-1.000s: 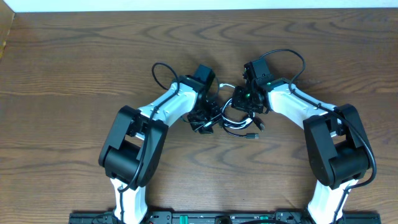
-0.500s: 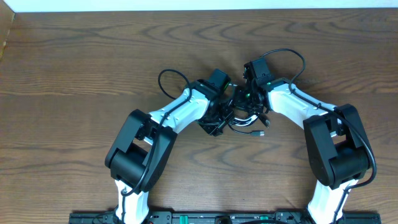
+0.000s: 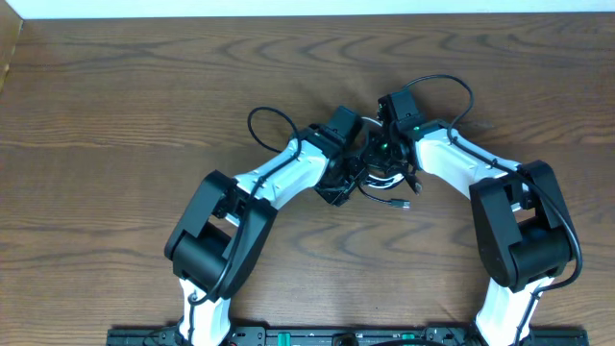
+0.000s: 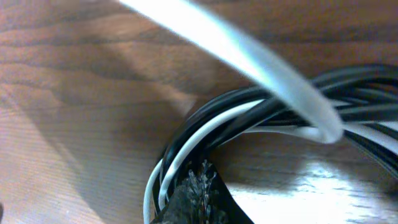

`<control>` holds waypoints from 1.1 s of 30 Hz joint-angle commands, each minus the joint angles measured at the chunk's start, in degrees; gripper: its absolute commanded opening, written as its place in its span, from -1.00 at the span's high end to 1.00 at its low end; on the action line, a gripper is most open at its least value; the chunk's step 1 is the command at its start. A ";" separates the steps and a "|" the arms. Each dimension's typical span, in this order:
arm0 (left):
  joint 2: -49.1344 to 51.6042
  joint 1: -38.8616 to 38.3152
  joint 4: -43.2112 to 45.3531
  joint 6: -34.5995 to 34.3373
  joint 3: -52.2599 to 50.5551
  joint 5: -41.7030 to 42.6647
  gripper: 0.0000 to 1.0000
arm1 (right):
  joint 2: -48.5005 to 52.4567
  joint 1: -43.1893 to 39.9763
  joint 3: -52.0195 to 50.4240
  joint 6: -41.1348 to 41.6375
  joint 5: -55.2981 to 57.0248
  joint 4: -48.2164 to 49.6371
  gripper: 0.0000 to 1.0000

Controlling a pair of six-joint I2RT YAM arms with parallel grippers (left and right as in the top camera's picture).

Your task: Untangle cables

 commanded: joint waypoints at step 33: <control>1.07 -5.31 6.58 1.05 1.62 -4.28 -0.02 | 0.07 -0.92 -0.31 -3.56 -4.07 -0.39 0.98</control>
